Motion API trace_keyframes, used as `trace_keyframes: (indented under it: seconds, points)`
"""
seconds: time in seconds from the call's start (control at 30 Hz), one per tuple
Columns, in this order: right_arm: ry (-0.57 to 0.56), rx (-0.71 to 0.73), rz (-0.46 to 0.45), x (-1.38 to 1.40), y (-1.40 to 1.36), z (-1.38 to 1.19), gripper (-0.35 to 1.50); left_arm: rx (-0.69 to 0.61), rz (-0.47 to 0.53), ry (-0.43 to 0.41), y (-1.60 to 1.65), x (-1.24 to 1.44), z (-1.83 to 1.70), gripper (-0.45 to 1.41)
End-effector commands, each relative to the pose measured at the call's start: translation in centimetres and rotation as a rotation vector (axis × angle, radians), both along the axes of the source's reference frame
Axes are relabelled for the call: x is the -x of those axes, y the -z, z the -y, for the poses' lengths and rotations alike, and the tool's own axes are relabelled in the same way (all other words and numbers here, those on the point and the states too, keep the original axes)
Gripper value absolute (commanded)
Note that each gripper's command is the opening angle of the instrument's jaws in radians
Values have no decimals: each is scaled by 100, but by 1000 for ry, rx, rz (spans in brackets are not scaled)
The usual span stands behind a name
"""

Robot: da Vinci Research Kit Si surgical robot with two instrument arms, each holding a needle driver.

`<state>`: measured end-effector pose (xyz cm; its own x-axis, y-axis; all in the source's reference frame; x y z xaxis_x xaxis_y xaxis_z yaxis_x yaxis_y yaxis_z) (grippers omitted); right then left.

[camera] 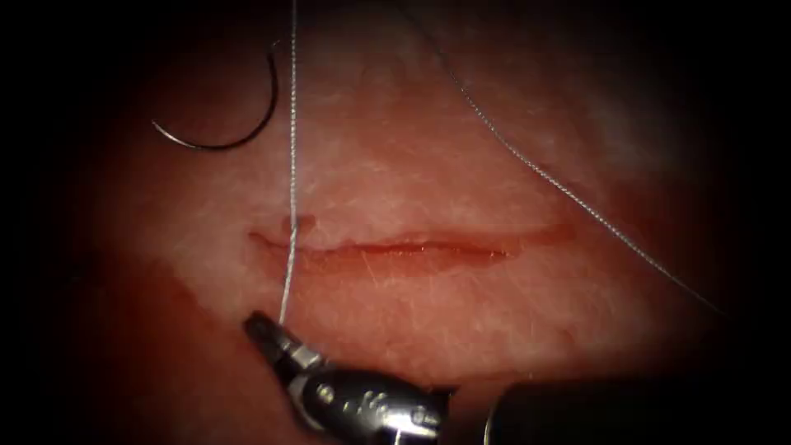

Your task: Wound Closure

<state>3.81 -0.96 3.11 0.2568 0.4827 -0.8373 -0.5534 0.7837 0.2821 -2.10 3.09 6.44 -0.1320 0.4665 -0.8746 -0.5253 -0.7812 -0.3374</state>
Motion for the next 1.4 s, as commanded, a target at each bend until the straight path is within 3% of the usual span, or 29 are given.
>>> trace_keyframes:
  seconds: [0.03,0.37,0.5,0.57,0.73,0.93,1.2,1.4]
  points:
    - [-2,-5,-9,-4,1,6,-35,1,6,-8,-5,7,10,-45]
    - [-12,-29,-41,1,16,-11,-35,-145,120,-48,35,13,86,-45]
    - [-21,-37,-50,2,17,-13,7,-169,152,-75,59,13,131,-45]
    - [-17,-44,-59,2,18,-14,19,-179,166,-84,72,12,155,-45]
    - [-13,-64,-77,1,24,-17,84,-182,187,-110,104,10,199,-45]
    - [4,-76,-99,0,39,-19,121,-177,236,-117,139,8,238,-45]
    - [44,-101,-141,8,66,-34,120,-180,317,-135,180,11,292,-45]
    - [37,-117,-158,14,72,-66,88,-190,413,-137,215,5,338,-45]
